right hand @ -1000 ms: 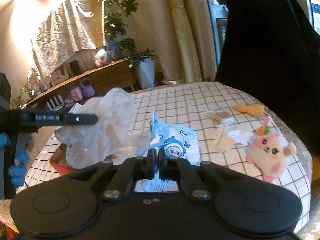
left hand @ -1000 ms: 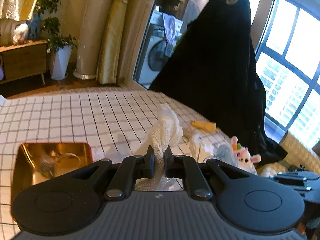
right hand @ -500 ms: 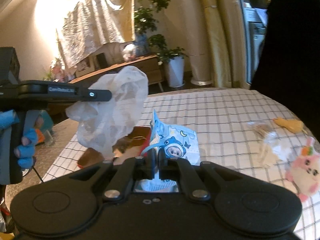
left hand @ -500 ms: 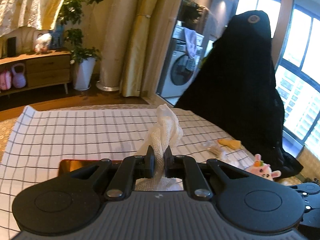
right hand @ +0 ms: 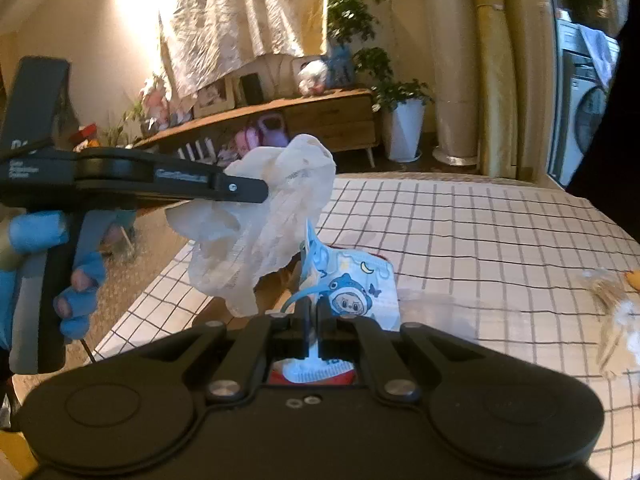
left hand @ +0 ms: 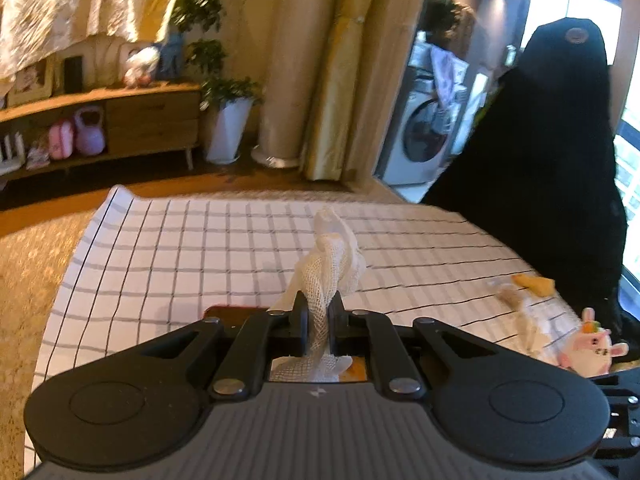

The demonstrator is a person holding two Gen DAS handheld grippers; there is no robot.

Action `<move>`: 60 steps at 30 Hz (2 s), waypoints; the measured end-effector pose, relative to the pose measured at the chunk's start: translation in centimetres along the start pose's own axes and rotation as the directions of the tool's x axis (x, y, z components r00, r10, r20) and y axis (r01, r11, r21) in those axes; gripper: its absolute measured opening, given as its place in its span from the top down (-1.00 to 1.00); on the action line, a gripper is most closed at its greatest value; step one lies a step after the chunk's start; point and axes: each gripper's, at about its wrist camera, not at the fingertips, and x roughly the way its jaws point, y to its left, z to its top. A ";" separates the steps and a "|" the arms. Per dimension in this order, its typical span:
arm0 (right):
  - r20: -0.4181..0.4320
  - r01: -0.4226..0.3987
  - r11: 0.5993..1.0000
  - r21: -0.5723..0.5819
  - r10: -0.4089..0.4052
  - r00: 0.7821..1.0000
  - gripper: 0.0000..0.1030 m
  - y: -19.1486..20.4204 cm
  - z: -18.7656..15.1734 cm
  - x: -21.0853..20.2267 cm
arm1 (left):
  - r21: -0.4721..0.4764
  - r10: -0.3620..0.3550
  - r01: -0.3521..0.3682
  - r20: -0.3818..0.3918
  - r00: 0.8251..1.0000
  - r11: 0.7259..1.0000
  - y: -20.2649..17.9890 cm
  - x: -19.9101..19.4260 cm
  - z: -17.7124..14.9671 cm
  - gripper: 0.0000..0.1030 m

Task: Organize soft objects
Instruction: 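Carry the mesh cloth with the left gripper while the right gripper carries the labubu bag to the tin, then open the left gripper releasing the mesh cloth into the tin while the right gripper releases the labubu bag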

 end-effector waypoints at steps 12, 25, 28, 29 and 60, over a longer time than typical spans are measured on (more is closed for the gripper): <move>-0.086 0.029 0.996 -0.080 -0.036 0.996 0.95 2.1 0.1 5.8 | -0.035 0.013 -0.016 -0.104 0.995 0.999 2.5 4.7 -1.4 0.82; -0.177 0.025 0.994 -0.109 -0.045 0.983 0.95 3.5 -1.7 9.3 | 0.020 0.035 -0.032 -0.202 0.979 0.999 2.4 8.6 -3.3 0.82; -0.193 0.023 0.993 -0.113 -0.044 0.980 0.95 3.7 -2.0 9.7 | 0.018 0.036 -0.033 -0.231 0.972 0.999 2.5 9.2 -4.2 0.82; -0.195 0.025 0.993 -0.116 -0.048 0.980 0.95 3.8 -2.1 9.7 | 0.019 0.037 -0.033 -0.240 0.970 0.999 2.5 9.4 -4.5 0.82; -0.170 -0.014 1.000 -0.004 0.013 0.985 0.25 2.8 -3.0 7.9 | 0.056 0.053 -0.044 -0.189 0.981 0.998 1.9 7.9 -5.5 -0.17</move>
